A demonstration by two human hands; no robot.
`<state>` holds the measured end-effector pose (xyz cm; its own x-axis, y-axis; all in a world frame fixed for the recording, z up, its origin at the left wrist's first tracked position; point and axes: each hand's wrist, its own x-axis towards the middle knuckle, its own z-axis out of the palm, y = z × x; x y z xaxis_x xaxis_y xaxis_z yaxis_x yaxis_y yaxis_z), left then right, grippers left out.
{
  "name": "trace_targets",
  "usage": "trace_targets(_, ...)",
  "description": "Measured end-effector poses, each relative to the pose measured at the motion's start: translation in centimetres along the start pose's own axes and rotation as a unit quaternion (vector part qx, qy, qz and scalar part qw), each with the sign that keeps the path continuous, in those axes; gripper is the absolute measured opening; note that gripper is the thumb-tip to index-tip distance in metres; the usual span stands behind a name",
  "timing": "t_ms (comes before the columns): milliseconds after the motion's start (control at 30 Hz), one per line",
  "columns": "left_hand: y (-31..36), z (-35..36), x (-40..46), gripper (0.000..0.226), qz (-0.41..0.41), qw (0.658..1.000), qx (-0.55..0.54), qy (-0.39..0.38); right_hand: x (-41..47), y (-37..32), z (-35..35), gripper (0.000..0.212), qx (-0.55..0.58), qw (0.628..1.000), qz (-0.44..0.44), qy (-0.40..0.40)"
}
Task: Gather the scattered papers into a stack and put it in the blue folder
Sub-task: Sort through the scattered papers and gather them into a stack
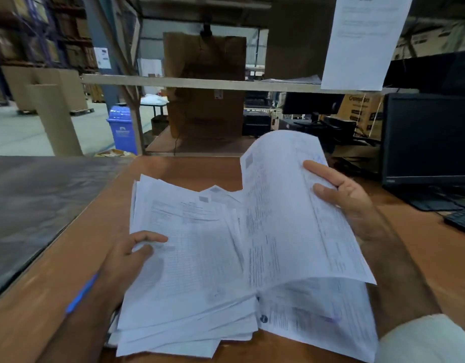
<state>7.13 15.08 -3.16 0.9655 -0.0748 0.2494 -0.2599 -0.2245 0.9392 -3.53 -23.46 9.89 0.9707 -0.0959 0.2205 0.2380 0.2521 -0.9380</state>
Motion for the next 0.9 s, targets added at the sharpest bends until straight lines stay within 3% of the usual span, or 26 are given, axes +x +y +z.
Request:
trace_targets(100, 0.0, 0.0, 0.0, 0.046, 0.006, 1.000, 0.010, 0.004, 2.1, 4.2, 0.3, 0.042, -0.035, 0.995, 0.096, -0.003)
trace_targets(200, 0.2, 0.0, 0.0, 0.042, -0.005, 1.000, 0.002, 0.008, 3.5, 8.0, 1.0, 0.037, -0.261, 0.955, 0.135, -0.032)
trace_targets(333, 1.3, 0.3, -0.3, 0.024, 0.026, 0.999, 0.009, 0.025, 4.7, 10.1, 3.6, 0.044, -0.394, 0.910, 0.093, -0.086)
trace_targets(433, 1.9, 0.2, -0.8, 0.038, 0.026, 1.000, 0.016, 0.003, 5.1, 11.3, 6.8, 0.050, -0.444, 0.889, 0.001, -0.113)
trace_targets(500, 1.8, 0.0, -0.8, 0.034, 0.041, 0.998, 0.038, -0.009, 5.2, 12.8, 8.6, 0.051, -0.471, 0.871, -0.065, -0.124)
trace_targets(600, 0.9, -0.5, -0.7, 0.033, 0.040, 0.997, 0.055, -0.037, 5.0, 13.8, 9.3, 0.061, -0.504, 0.853, -0.080, -0.104)
trace_targets(667, 0.3, -0.8, -0.5, 0.029, 0.053, 0.995, 0.076, -0.039, 4.9, 13.2, 7.7, 0.072, -0.526, 0.845, -0.055, -0.078)
trace_targets(800, 0.2, -0.6, -0.5, 0.036, 0.042, 0.996, 0.074, -0.042, 4.1, 11.3, 1.4, 0.079, -0.686, 0.713, 0.117, -0.079)
trace_targets(900, 0.6, -0.5, -0.6, 0.043, 0.014, 0.998, 0.041, -0.038, 3.0, 10.9, -1.9, 0.088, -0.705, 0.678, 0.190, -0.086)
